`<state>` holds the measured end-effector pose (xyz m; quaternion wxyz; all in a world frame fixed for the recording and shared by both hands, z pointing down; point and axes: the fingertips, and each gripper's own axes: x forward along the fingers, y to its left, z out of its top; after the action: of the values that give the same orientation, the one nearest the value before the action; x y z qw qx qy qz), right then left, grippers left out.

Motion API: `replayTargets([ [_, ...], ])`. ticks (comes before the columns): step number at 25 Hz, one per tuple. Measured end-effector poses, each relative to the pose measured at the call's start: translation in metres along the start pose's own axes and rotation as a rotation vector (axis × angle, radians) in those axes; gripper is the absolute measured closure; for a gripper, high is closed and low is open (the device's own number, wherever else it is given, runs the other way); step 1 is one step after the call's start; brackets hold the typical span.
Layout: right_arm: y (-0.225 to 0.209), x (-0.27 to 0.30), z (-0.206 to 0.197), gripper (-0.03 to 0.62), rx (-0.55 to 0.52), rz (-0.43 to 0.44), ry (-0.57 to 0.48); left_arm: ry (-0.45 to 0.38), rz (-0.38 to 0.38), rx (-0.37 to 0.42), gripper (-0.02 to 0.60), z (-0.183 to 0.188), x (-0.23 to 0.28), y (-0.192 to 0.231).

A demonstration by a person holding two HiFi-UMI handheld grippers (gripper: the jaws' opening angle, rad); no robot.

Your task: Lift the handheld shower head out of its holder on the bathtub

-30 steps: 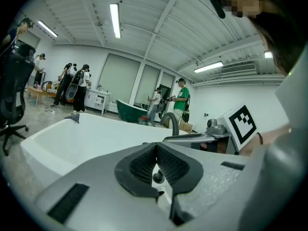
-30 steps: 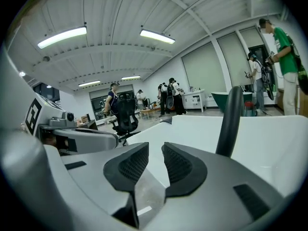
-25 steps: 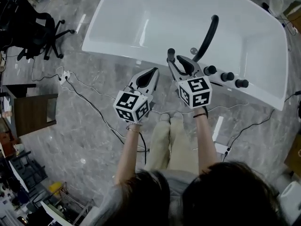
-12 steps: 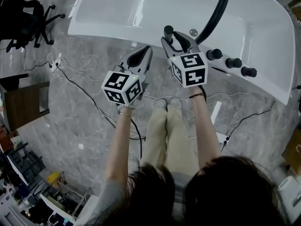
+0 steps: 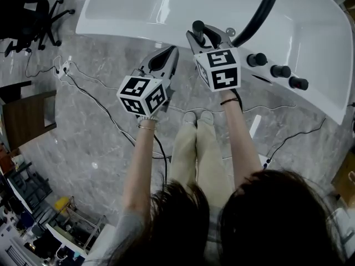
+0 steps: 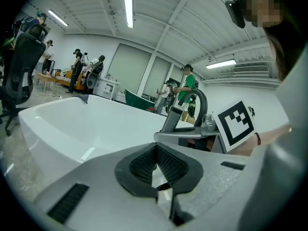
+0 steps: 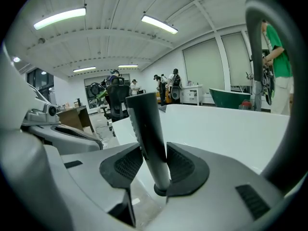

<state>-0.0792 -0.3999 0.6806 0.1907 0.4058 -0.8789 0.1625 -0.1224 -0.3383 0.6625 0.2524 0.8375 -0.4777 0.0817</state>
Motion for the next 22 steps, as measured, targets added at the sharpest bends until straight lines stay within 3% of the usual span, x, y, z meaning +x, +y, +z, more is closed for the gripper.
replayTargets([
  [8,0.003,0.005,0.003,0.456,-0.052,-0.018,0.017,-0.005,0.006,-0.017,0.575,0.0,-0.004,0.008],
  [22,0.006,-0.019,0.023,0.461,-0.042,-0.048,-0.026,-0.032,-0.02,-0.002,0.575,0.016,-0.01,-0.007],
])
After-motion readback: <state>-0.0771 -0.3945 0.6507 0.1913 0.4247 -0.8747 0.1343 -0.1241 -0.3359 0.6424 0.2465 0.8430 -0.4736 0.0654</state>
